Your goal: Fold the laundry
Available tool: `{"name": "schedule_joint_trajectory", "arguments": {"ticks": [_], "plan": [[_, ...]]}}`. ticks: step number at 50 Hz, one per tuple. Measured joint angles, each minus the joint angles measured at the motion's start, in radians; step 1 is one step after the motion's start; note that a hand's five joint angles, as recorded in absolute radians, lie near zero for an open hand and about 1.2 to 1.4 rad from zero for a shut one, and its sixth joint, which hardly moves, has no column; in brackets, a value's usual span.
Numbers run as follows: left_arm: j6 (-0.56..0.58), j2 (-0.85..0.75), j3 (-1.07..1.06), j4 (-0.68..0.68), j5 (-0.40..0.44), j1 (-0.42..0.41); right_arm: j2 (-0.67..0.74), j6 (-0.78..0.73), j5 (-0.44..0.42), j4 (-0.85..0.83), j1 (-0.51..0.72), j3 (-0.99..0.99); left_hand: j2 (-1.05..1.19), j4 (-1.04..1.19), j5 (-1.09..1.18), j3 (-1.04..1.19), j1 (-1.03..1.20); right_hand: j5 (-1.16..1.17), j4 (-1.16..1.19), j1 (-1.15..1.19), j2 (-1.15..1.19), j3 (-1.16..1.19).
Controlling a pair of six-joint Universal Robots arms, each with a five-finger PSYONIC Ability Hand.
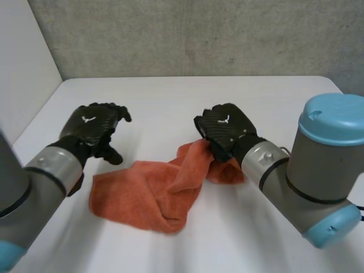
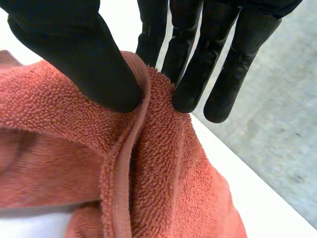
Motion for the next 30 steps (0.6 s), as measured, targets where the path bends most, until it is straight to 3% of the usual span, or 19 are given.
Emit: {"name": "schedule_joint_trajectory", "arguments": {"ticks": [10,23,26,30], "plan": [[0.001,-0.291,0.130,0.018,0.218,-0.008,-0.073,-0.062,-0.075,-0.011,-0.008,0.115,-0.052,-0.049,-0.048,-0.048,-0.047,0.002,0.000,0.000,0.000,0.000],[-0.001,-0.488,0.278,-0.012,0.400,-0.020,-0.109,-0.072,-0.115,-0.011,-0.012,0.174,-0.053,-0.051,-0.047,-0.048,-0.047,0.004,0.000,0.000,0.000,0.000],[-0.002,-0.515,0.305,-0.011,0.460,-0.026,-0.110,-0.072,-0.120,-0.010,-0.012,0.174,-0.030,-0.025,-0.018,-0.029,-0.028,0.004,0.000,0.000,0.000,0.000],[-0.002,-0.543,0.340,-0.011,0.508,-0.030,-0.110,-0.068,-0.122,-0.009,-0.012,0.165,0.172,0.177,0.178,0.170,0.189,0.004,0.000,0.000,0.000,0.000]]}}
